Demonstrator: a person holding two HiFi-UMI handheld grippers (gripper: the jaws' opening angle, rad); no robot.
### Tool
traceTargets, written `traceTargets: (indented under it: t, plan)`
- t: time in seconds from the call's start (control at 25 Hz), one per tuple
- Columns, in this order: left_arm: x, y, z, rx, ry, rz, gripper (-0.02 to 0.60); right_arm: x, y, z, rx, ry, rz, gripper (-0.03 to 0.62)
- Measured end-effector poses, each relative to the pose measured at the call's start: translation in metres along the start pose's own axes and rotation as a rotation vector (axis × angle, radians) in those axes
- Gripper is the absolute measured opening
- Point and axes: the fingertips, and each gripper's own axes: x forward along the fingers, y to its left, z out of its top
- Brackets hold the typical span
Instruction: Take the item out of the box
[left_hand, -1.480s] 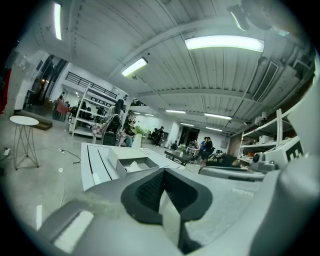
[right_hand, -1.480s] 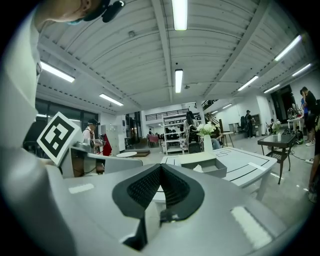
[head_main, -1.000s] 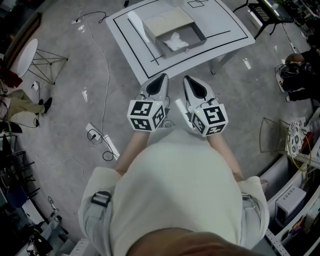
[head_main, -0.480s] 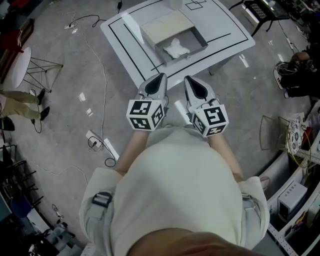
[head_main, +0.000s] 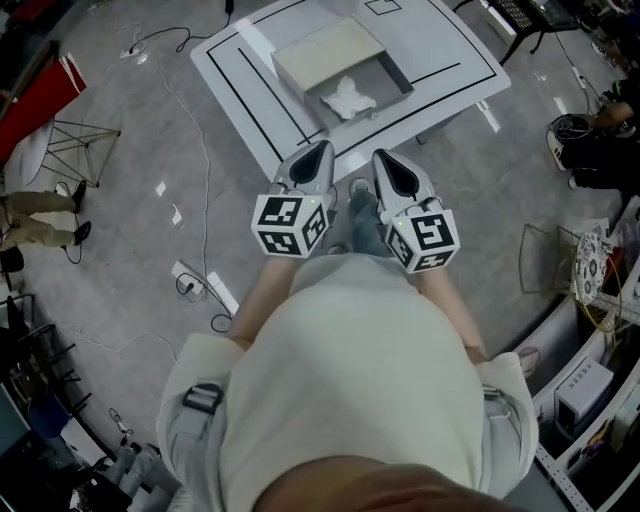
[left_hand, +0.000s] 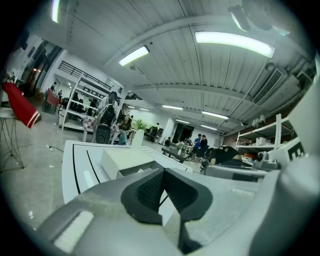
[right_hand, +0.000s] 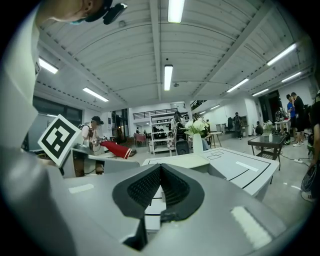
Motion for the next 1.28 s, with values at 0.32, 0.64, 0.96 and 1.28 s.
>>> traceTargets:
  t: [0.32,0.64,0.96,1.28]
  plan:
    - [0.040,0.021,0.008,0.006,0.023,0.030,0.000,0.044,-0.032,0.017,-0.006,-0.012,0.024,-0.002]
    - [0.084,0.036,0.021,0.017,0.066,0.046,0.000,0.087,-0.066,0.037,-0.002,-0.011,0.053,-0.002]
    - [0.126,0.055,0.026,0.025,0.122,0.067,0.000,0.123,-0.096,0.051,0.003,-0.011,0.085,-0.003]
    - [0.158,0.064,0.008,0.063,0.276,0.039,0.000,0.152,-0.118,0.054,0.000,0.008,0.122,-0.002]
